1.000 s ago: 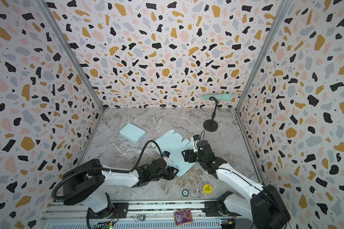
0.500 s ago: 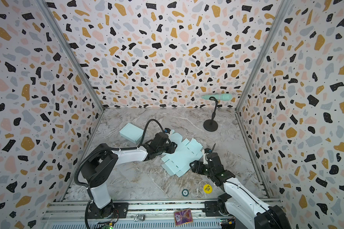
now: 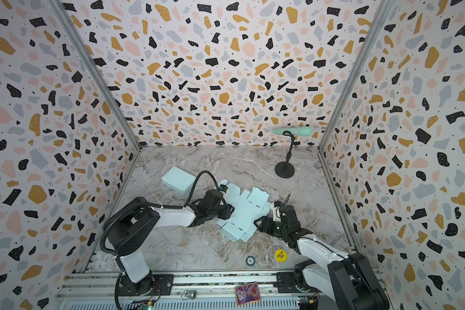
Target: Fold the paper box
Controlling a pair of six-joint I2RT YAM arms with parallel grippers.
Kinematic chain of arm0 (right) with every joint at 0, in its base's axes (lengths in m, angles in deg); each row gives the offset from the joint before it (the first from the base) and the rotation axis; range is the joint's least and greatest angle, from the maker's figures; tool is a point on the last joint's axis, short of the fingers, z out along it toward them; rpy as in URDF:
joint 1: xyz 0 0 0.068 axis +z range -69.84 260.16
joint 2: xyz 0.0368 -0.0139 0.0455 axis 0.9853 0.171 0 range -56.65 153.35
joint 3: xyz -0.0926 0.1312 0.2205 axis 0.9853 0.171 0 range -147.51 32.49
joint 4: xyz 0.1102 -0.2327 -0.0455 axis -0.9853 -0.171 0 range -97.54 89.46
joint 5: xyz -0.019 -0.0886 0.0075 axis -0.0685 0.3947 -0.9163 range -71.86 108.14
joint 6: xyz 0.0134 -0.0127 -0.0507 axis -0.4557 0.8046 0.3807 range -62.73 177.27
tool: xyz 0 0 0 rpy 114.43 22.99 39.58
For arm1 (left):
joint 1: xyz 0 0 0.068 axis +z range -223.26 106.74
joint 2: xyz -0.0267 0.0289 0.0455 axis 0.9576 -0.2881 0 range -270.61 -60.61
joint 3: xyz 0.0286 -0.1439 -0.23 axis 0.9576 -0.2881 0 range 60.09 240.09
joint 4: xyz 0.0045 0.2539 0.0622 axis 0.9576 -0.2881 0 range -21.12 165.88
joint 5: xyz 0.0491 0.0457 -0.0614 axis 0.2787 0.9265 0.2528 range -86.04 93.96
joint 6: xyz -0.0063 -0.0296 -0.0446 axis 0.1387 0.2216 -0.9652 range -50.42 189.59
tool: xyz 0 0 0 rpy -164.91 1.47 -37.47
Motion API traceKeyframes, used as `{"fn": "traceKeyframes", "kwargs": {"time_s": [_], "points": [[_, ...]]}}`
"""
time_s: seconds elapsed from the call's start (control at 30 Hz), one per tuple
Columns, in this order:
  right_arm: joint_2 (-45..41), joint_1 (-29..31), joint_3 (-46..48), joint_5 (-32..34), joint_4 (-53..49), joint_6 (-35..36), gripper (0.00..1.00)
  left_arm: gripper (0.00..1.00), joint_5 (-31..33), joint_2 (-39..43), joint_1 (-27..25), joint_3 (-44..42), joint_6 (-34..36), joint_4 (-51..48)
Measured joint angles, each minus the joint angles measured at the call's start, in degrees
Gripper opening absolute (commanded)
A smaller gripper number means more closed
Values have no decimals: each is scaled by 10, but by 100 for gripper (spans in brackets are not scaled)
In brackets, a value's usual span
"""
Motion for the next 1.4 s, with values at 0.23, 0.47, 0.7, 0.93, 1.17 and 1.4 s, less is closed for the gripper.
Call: {"fn": "traceKeyframes", "kwargs": {"time_s": [0.23,0.47,0.7,0.93,1.17,1.4], "points": [[48,-1,-28,-11,21,15,44,55,1,47,-45,-66,-61,33],[66,-2,-49,6,19,38,42,54,17,67,-88,-107,-120,71],[22,-3,-45,33,-3,45,42,54,23,68,-92,-121,-148,100],[-22,-4,-23,50,-27,43,31,54,25,68,-92,-124,-154,106],[-28,-4,-20,65,-45,42,23,54,25,68,-92,-127,-154,111],[-45,-4,-20,85,-70,52,18,53,25,68,-92,-131,-157,120]]}}
